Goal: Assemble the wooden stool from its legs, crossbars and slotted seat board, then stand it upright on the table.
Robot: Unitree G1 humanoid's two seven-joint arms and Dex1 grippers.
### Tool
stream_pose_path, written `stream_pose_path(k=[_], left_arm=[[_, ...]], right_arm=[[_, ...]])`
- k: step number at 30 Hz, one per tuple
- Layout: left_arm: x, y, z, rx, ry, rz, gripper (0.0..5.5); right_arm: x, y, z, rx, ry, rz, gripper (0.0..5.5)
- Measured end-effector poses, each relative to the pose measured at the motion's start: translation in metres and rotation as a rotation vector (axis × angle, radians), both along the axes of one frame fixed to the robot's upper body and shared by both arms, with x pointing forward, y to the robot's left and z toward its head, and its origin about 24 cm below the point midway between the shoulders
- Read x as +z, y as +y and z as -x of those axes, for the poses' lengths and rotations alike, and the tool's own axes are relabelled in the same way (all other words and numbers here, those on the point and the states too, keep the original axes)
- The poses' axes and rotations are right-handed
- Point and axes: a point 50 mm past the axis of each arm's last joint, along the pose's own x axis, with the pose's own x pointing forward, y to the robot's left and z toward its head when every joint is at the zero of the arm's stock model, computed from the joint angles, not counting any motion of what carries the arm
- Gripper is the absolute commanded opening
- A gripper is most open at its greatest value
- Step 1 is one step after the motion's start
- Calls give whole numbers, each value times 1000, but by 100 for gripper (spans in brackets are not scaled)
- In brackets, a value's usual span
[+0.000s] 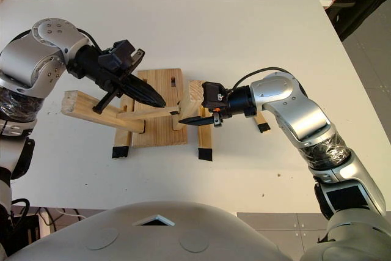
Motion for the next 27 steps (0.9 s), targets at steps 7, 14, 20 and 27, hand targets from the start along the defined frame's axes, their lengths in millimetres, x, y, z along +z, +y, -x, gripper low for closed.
stream_pose_path(k=[7, 14, 20, 27], left_arm=[[-6, -3, -2, 15, -40, -14, 0], [-39, 1, 3, 14, -43, -54, 0], [-41, -1, -1, 34, -27, -24, 0], [22, -17, -25, 277, 35, 315, 0]], right_arm=[[-1, 0, 1, -2, 0, 0, 203], [-2, 2, 1, -1, 1, 2, 203], [-2, 1, 0, -3, 0, 5, 203], [-1, 3, 0, 8, -8, 1, 203]])
